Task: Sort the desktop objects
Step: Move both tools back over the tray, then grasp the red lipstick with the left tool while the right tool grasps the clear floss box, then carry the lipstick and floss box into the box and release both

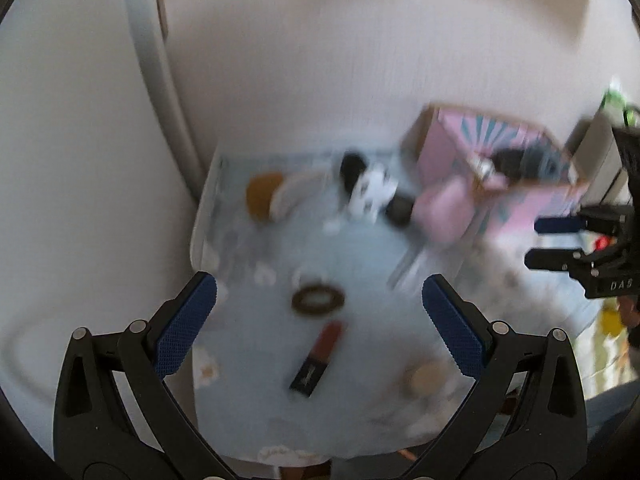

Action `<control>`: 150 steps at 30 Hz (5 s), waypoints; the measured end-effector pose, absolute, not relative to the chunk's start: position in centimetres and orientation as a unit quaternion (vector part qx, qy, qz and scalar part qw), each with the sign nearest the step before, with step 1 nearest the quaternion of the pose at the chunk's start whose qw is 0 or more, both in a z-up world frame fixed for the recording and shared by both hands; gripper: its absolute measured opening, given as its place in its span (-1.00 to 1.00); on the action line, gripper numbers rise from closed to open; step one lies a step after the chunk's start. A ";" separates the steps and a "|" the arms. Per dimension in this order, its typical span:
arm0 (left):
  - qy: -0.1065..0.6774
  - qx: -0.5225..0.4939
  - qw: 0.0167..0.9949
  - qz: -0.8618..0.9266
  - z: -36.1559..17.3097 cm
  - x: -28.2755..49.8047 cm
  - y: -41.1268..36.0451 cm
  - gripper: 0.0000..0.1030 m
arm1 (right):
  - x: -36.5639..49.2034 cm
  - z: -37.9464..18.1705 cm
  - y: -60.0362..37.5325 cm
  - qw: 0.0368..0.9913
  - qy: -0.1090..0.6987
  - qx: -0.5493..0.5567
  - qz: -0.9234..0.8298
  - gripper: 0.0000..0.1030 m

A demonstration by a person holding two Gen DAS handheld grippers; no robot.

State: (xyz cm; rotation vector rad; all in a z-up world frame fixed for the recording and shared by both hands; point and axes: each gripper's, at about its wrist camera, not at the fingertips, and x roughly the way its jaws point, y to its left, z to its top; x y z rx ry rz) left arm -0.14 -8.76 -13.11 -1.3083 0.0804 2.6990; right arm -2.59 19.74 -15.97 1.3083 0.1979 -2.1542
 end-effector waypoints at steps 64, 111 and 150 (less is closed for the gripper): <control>0.047 -0.445 0.102 0.888 -17.1 0.0 -8.5 -0.57 | -0.9 -19.9 13.0 0.336 0.170 0.392 -0.839 0.47; 0.078 -0.422 0.156 0.889 -12.2 -3.4 -5.3 -0.65 | -3.2 -13.4 17.8 0.277 0.138 0.396 -0.865 0.47; 0.095 -0.431 0.272 0.855 -8.9 -16.8 17.4 1.00 | -15.3 -14.3 37.8 0.138 -0.014 0.475 -0.869 1.00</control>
